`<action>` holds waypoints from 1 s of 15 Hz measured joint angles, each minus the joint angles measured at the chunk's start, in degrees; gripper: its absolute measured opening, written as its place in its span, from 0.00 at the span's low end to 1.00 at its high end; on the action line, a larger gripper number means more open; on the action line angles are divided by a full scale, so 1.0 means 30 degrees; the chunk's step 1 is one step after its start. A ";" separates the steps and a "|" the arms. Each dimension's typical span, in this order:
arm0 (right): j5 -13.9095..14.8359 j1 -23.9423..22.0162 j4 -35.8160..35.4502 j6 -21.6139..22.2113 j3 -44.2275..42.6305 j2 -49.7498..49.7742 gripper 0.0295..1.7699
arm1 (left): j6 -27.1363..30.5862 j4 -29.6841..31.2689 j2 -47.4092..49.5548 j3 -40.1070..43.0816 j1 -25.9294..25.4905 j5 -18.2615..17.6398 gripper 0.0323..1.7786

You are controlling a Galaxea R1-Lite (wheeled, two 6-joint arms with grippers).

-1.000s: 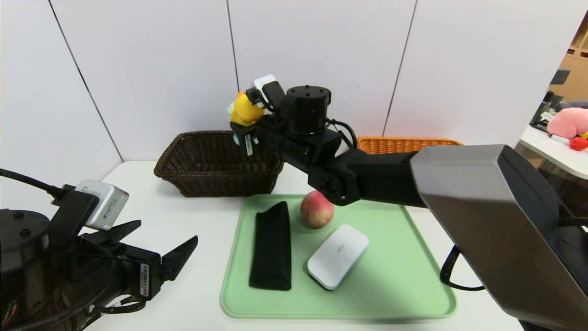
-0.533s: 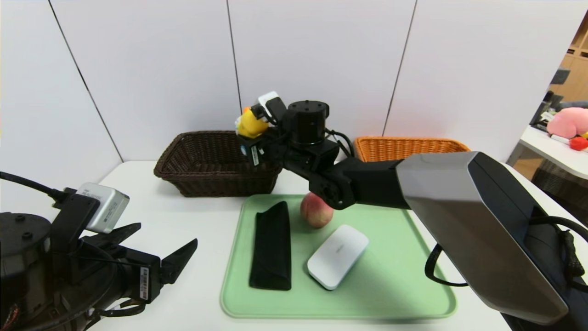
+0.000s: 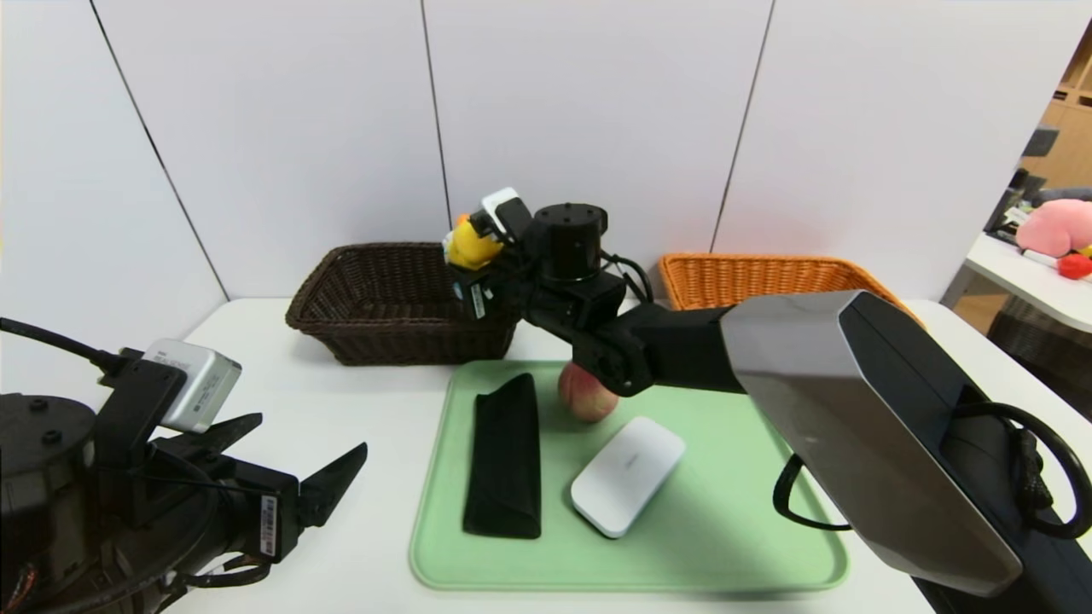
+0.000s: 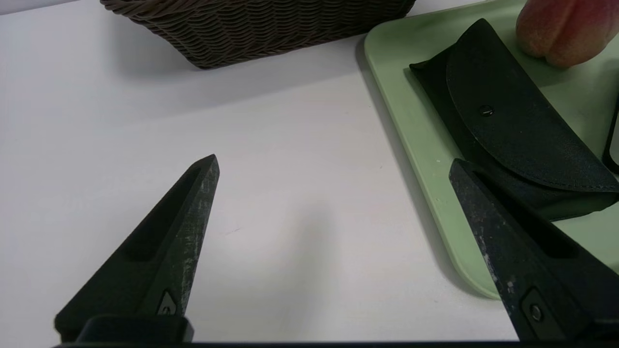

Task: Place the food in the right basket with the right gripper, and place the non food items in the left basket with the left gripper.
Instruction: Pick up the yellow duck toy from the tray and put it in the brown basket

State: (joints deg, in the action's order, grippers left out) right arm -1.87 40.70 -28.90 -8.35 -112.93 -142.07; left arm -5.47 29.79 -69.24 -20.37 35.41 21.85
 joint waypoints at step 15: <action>0.0276 0.0102 -0.0390 -0.0658 0.0000 -0.0715 0.66 | 0.0000 -0.0008 0.0004 0.0138 0.0000 0.0041 0.95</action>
State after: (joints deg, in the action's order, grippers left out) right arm -1.04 41.01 -30.07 -10.33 -112.93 -144.21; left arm -5.47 29.77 -69.23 -19.96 35.41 21.97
